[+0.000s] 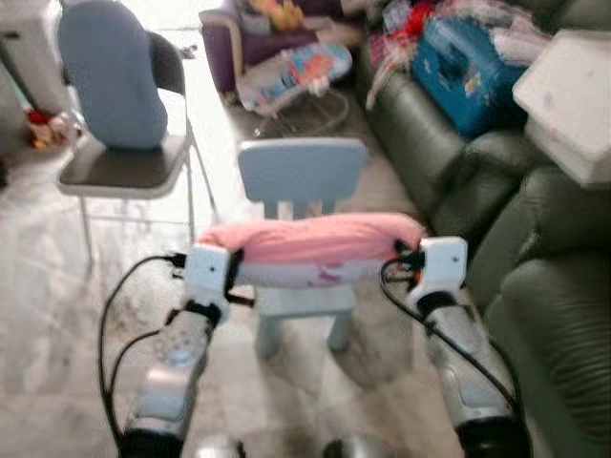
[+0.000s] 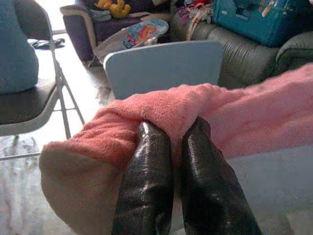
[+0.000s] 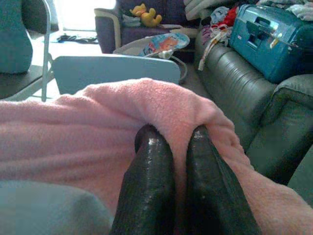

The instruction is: Move the pillow to the sofa

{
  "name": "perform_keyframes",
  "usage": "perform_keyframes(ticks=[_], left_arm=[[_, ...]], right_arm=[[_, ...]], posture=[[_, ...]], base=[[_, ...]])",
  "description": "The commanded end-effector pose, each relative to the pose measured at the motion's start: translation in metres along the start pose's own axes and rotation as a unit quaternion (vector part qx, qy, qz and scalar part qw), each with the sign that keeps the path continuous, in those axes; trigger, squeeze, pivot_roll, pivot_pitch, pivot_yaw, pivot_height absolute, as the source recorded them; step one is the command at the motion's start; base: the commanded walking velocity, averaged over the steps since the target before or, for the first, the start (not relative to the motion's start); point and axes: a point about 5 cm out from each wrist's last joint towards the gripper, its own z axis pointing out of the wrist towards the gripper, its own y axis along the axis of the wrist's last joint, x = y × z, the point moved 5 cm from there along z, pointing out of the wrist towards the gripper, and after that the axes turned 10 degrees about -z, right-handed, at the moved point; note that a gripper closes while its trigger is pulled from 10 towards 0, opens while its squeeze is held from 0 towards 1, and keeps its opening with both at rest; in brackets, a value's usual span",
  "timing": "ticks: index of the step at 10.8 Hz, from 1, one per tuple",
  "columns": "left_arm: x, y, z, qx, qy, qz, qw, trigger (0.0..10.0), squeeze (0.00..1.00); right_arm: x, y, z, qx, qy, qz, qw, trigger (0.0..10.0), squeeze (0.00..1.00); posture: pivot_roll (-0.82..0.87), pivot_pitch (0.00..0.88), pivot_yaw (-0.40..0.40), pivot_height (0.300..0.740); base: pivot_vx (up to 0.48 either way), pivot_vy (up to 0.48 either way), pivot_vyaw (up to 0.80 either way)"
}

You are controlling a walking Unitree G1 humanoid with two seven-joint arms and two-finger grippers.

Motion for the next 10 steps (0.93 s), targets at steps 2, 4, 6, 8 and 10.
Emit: perform_keyframes(ticks=[2,4,6,8,10], left_arm=[[-0.001,0.012,0.003,-0.019,-0.010,-0.001,1.000,10.0,0.00],[-0.003,0.013,0.003,-0.020,-0.021,-0.006,1.000,10.0,0.00],[-0.007,0.013,0.003,-0.019,-0.033,-0.012,0.999,10.0,0.00],[-0.010,0.013,0.003,-0.020,-0.039,-0.015,0.999,10.0,0.00],[-0.013,0.013,0.003,-0.020,-0.046,-0.016,0.999,10.0,0.00]], right_arm=[[-0.008,0.002,0.001,-0.002,-0.015,-0.002,1.000,10.0,0.00],[-0.007,0.002,0.000,-0.002,-0.016,-0.002,1.000,10.0,0.00],[-0.008,0.002,-0.001,-0.002,-0.017,-0.003,1.000,10.0,0.00],[-0.008,0.002,-0.001,-0.002,-0.017,-0.004,1.000,10.0,0.00],[-0.008,0.002,-0.001,-0.001,-0.016,-0.004,1.000,10.0,0.00]], posture=[[0.00,0.032,-0.054,0.740],[0.00,0.035,-0.052,0.740],[0.00,0.037,-0.053,0.740],[-0.01,0.039,-0.055,0.740],[-0.01,0.039,-0.055,0.740]], base=[[0.000,0.000,0.00],[0.000,0.000,-0.40],[0.000,0.000,-0.80],[0.000,0.000,-0.80],[0.127,0.000,-0.40]])
